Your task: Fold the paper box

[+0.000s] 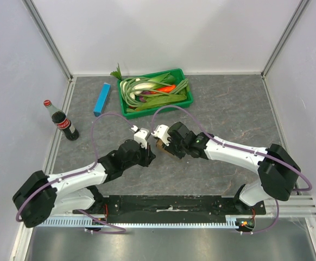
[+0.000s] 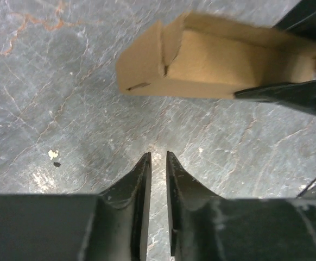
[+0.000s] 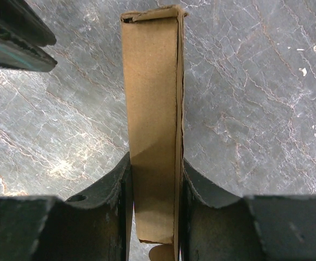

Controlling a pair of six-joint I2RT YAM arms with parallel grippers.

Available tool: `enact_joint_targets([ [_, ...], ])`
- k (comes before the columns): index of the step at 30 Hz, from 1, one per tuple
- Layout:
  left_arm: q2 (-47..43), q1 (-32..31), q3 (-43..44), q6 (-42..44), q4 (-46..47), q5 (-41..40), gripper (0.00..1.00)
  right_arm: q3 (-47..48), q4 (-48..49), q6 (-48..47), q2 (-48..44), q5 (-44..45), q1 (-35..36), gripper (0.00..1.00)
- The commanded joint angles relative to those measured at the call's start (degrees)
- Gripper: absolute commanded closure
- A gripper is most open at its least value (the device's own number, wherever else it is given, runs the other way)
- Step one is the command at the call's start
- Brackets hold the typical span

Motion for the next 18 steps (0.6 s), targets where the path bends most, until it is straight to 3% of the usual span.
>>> enact_joint_targets([
  [1, -6.41, -0.05, -0.43, -1.06, 4.09, -0.1, 0.57, -0.03, 2.09, -1.57, 1.1, -1.99, 0.31, 0.75],
  [2, -7.2, 0.38, -0.61, -1.76, 4.27, -0.27, 0.49, 0.15, 1.92, -1.49, 1.36, -2.17, 0.22, 0.75],
  [3, -7.64, 0.74, -0.7, -1.94, 5.31, 0.25, 0.24, 0.23, 1.83, -1.49, 1.36, -2.61, 0.31, 0.75],
  [4, -7.99, 1.26, -0.52, -2.2, 5.5, 0.69, 0.17, 0.32, 1.57, -1.49, 1.54, -2.61, 0.31, 0.76],
  [6, -7.74, 3.02, 0.09, -3.08, 6.64, 2.53, 0.19, 0.5, 1.39, -1.4, 1.8, -3.92, 0.22, 0.76],
  [7, -6.78, 4.42, 0.53, -3.61, 10.04, 4.02, 0.35, 0.93, 0.95, -1.22, 2.24, -4.63, 0.22, 0.76],
  [10, -3.09, 4.78, 3.43, -1.6, 9.72, 3.07, 0.55, 1.38, 0.78, -0.96, 2.33, -5.07, 0.22, 0.76],
  [13, -0.97, 4.78, 4.58, 0.34, 10.51, 2.36, 0.62, 1.73, 0.6, -0.78, 2.42, -5.86, 0.22, 0.76],
  [18, 0.0, 4.78, 5.1, 1.4, 12.18, 2.1, 0.61, 1.82, 0.42, -0.78, 2.59, -5.86, 0.22, 0.76],
])
